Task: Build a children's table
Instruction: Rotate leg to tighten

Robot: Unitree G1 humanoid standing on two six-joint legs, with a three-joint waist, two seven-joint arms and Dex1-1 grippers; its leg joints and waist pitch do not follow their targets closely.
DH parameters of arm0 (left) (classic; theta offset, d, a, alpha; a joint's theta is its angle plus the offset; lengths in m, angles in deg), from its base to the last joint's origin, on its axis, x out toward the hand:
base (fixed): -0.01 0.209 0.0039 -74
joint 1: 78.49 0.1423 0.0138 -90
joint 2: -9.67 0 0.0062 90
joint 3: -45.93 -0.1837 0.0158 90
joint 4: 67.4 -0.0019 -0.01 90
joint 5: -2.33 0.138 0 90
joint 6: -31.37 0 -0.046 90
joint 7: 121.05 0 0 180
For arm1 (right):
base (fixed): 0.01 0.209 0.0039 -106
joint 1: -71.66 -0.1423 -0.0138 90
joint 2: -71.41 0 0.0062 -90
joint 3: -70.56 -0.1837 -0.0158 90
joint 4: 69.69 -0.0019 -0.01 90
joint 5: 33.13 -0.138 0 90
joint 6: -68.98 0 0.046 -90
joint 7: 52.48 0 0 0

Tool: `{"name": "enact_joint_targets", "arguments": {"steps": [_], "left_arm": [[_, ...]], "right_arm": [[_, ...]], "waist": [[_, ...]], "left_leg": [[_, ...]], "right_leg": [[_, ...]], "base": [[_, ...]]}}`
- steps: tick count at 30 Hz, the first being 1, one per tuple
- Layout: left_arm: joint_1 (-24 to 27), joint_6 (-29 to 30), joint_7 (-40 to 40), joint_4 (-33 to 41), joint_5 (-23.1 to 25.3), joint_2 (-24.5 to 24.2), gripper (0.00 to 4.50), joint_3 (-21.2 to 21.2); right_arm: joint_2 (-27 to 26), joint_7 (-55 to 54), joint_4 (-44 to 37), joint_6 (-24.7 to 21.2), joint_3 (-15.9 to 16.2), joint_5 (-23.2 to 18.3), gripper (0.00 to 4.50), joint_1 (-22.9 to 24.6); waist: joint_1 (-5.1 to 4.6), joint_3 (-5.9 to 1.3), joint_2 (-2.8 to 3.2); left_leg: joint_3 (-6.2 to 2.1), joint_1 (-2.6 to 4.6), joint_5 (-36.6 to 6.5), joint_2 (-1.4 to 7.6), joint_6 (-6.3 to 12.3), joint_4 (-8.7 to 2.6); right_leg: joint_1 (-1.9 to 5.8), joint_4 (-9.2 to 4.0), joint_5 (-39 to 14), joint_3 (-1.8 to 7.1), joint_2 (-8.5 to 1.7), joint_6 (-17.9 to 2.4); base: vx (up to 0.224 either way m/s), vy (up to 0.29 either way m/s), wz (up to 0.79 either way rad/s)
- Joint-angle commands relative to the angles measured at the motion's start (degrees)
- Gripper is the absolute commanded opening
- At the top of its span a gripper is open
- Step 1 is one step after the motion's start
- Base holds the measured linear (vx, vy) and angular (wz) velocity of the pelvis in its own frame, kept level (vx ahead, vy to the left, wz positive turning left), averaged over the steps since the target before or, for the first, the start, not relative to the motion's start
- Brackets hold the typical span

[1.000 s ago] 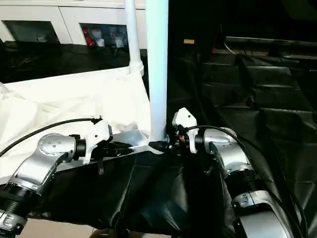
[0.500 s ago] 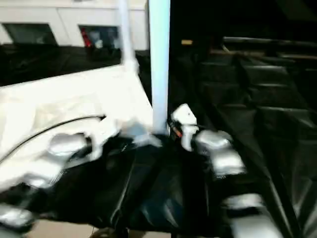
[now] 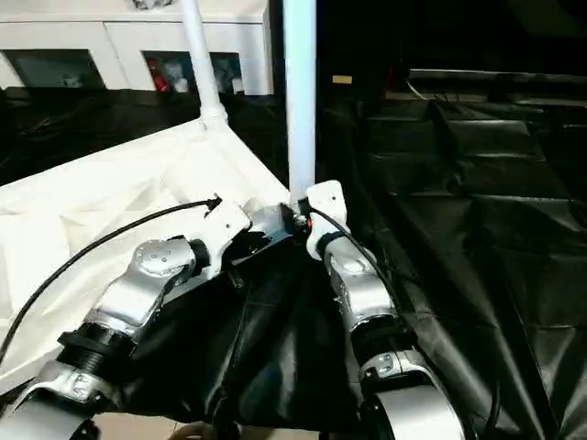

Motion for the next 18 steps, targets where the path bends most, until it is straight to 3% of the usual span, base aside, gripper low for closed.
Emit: {"name": "enact_joint_targets", "arguments": {"steps": [1, 4, 10, 15, 18], "left_arm": [[0.9, -4.2, 4.3, 3.3, -3.8, 1.1, 0.0, -1.8], [2.1, -3.8, 7.9, 5.8, -5.8, -0.6, 0.0, -0.9], [2.5, -5.0, 13.9, 7.0, -7.7, -4.9, 0.0, -0.2], [3.3, -5.3, 19.0, 8.3, -9.6, -7.9, 0.0, 0.1], [3.6, -5.3, 20.3, 8.8, -10.1, -8.7, 0.0, 0.1]], "right_arm": [[-1.6, 3.9, 0.7, 0.4, 3.0, -0.8, 3.79, -2.0], [1.7, 7.8, 0.5, 1.4, 3.9, 0.0, 3.95, -1.9], [8.7, 23.1, -4.1, 2.4, 7.1, -0.2, 3.95, 0.5], [13.9, 36.4, -9.6, -1.2, 9.3, -3.7, 3.95, 3.3], [14.8, 39.1, -10.7, -2.4, 9.5, -5.0, 3.95, 3.7]], "waist": [[0.02, -4.26, -0.6], [0.06, -4.19, -0.37], [0.65, -4.04, -0.37], [1.24, -4.02, -0.58], [1.32, -3.94, -0.56]], "left_leg": [[-2.08, 1.04, -11.7, 3.96, 3.44, -4.13], [-1.88, 1.06, -10.1, 3.98, 4.53, -3.88], [-1.82, 1.11, -10.1, 4.08, 5.32, -3.78], [-1.74, 1.03, -9.6, 4.24, 6.55, -3.63], [-1.8, 1.05, -10.6, 4.4, 6.04, -3.77]], "right_leg": [[2.35, -3.89, -10.6, 2.85, -3.96, -13.7], [2.27, -3.66, -8.0, 2.86, -3.93, -15.1], [2.39, -3.37, -7.0, 2.72, -3.65, -15.5], [2.47, -3.19, -6.4, 2.67, -3.61, -15.8], [2.29, -3.29, -8.4, 2.7, -3.7, -15.8]], "base": [[0.0, 0.0, 0.0], [0.0, 0.0, 0.0], [0.0, 0.0, 0.0], [0.0, 0.0, 0.0], [0.0, 0.0, 0.0]]}}
